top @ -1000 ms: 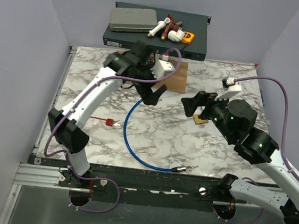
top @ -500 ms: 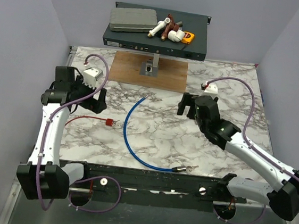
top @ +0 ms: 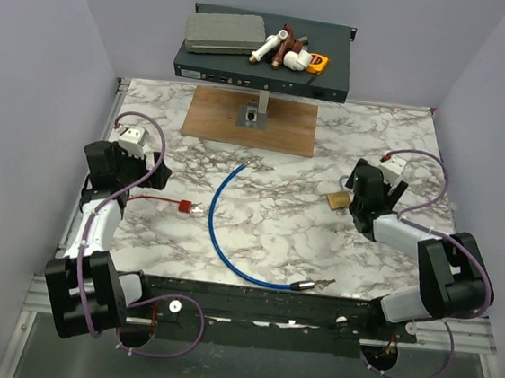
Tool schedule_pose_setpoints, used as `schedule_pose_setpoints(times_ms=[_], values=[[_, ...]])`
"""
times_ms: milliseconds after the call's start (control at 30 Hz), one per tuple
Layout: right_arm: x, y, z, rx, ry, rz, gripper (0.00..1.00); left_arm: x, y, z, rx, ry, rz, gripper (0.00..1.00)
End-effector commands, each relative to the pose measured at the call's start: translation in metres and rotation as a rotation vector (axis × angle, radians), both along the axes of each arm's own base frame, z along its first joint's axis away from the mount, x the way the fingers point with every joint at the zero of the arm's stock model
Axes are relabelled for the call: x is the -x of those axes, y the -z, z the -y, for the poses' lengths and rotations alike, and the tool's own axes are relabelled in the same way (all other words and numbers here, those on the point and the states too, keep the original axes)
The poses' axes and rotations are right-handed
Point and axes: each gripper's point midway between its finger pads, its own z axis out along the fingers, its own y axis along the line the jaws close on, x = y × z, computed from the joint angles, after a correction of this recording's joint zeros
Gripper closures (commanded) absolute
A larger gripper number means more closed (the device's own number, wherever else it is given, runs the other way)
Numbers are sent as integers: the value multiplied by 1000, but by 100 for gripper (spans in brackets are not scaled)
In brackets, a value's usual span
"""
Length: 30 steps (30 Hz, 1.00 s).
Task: Unlock with the key
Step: Reset both arms
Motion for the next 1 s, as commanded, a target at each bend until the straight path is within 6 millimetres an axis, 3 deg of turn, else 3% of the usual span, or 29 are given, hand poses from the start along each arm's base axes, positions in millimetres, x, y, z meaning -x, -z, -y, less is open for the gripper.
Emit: schedule_pose_setpoints(times_ms=[0, 133, 367, 600, 700, 733, 767, 867, 967], values=[[-14, -17, 32, 61, 56, 167, 0, -28, -46, 3, 18, 13, 338, 1], [-15, -3, 41, 14, -20, 215, 0, -33, -42, 9, 92, 17, 372, 1], [-22, 7, 21, 9, -181, 236, 0, -34, -26, 19, 129, 44, 428, 2], [-4, -1, 8, 12, -291, 312, 0, -10, -25, 37, 10, 39, 586, 1], [-3, 4, 3, 23, -331, 333, 0, 1, -25, 28, -39, -89, 669, 1], [-3, 4, 3, 24, -329, 331, 0, -1, -18, 29, -41, -94, 657, 2], [-3, 4, 2, 21, -331, 331, 0, -3, -26, 32, -32, -78, 707, 1], [-4, 5, 2, 14, -328, 327, 0, -13, -12, 43, -115, -65, 612, 2], [-3, 4, 2, 16, -329, 330, 0, -27, -8, 32, -88, -129, 534, 2]])
